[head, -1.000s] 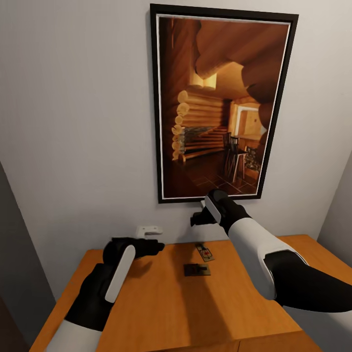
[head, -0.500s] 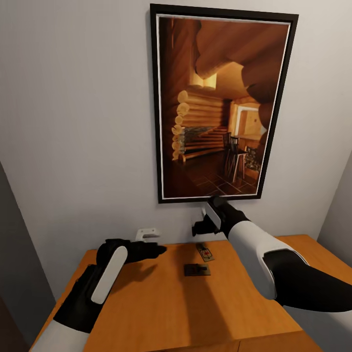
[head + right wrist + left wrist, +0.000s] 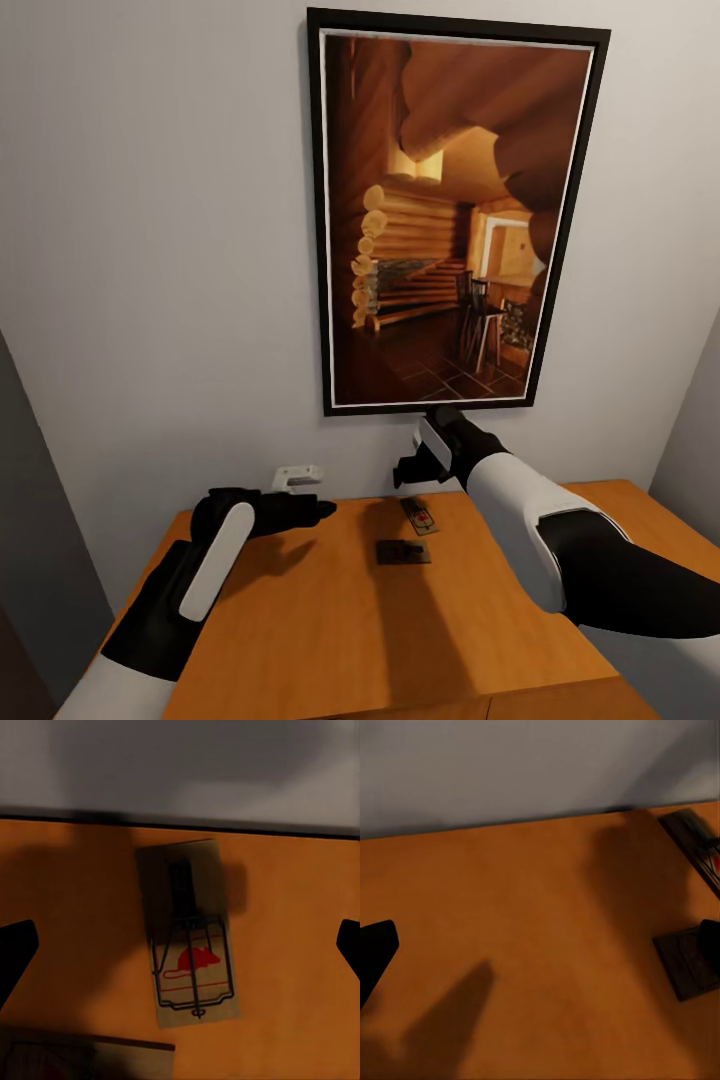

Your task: Take the four mousetraps from the cabinet in the bathroom and place them on the bathroom floor. Make sure all four end up on the same floor surface, and ensure that at least two of them are either under or directly next to the same bathroom sink.

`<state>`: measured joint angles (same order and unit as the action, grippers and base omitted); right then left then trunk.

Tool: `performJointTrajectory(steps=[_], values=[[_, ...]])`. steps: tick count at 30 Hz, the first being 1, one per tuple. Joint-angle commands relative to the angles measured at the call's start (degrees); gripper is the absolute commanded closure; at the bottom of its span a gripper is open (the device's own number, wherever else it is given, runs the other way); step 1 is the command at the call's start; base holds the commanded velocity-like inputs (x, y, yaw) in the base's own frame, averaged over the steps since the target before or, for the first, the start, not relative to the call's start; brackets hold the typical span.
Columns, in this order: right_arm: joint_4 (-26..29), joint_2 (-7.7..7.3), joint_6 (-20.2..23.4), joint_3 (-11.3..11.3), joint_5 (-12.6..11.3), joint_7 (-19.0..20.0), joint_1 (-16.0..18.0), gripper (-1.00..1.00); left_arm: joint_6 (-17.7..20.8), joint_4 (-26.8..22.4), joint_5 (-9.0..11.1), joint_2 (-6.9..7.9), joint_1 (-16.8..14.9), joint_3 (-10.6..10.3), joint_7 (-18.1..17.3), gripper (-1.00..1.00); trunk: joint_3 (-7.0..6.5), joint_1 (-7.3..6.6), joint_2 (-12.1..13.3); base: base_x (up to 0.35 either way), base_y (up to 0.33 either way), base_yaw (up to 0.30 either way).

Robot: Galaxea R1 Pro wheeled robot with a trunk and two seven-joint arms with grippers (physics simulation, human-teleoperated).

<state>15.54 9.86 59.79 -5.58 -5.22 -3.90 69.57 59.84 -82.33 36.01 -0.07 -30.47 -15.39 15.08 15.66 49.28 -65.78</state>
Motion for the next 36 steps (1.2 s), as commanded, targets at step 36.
performJointTrajectory(steps=[36], values=[[-0.07,-0.03,0.21,-0.39,-0.58,-0.36,0.04,-1.00,0.08,-0.66,-0.14,-0.18,-0.03,-0.33,0.84,-1.00,0.08,0.00,-0.05,0.000,0.000,0.000]])
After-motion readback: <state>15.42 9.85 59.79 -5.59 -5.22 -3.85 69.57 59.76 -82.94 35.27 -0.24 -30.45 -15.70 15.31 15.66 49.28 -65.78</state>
